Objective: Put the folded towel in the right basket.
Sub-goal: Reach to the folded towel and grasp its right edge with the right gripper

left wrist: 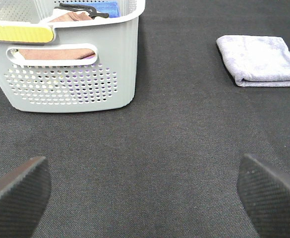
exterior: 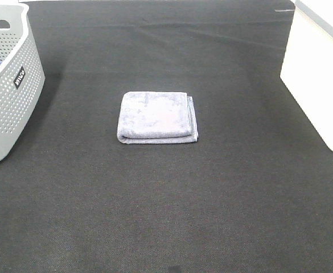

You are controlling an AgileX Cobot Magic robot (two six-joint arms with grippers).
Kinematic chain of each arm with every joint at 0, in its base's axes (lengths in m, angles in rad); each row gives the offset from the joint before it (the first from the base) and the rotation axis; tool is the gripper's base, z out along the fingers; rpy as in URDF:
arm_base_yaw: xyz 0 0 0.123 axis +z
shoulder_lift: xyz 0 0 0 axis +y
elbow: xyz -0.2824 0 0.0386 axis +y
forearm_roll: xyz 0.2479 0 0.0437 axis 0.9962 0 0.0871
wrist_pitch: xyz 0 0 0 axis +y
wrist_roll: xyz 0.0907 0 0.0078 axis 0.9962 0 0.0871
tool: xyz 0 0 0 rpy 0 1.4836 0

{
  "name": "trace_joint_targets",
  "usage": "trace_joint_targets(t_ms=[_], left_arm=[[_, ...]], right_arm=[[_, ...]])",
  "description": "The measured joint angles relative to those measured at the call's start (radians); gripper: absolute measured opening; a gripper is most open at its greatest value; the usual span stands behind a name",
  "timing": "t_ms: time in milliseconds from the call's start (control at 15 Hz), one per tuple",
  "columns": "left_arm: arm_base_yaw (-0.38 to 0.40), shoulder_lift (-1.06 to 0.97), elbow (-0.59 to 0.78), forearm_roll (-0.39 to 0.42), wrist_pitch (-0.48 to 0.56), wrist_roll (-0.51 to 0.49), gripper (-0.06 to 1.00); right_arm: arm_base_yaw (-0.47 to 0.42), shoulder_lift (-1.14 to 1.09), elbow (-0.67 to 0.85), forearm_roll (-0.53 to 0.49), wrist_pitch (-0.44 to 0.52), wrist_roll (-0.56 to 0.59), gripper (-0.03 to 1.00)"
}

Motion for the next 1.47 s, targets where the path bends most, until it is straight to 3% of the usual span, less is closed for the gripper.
trace_joint_targets(t_ms=[1467], left_arm=[[0.000,0.000,0.000,0.000,0.000,0.000,0.97]], right_arm=[[0.000,0.000,0.000,0.000,0.000,0.000,0.76]])
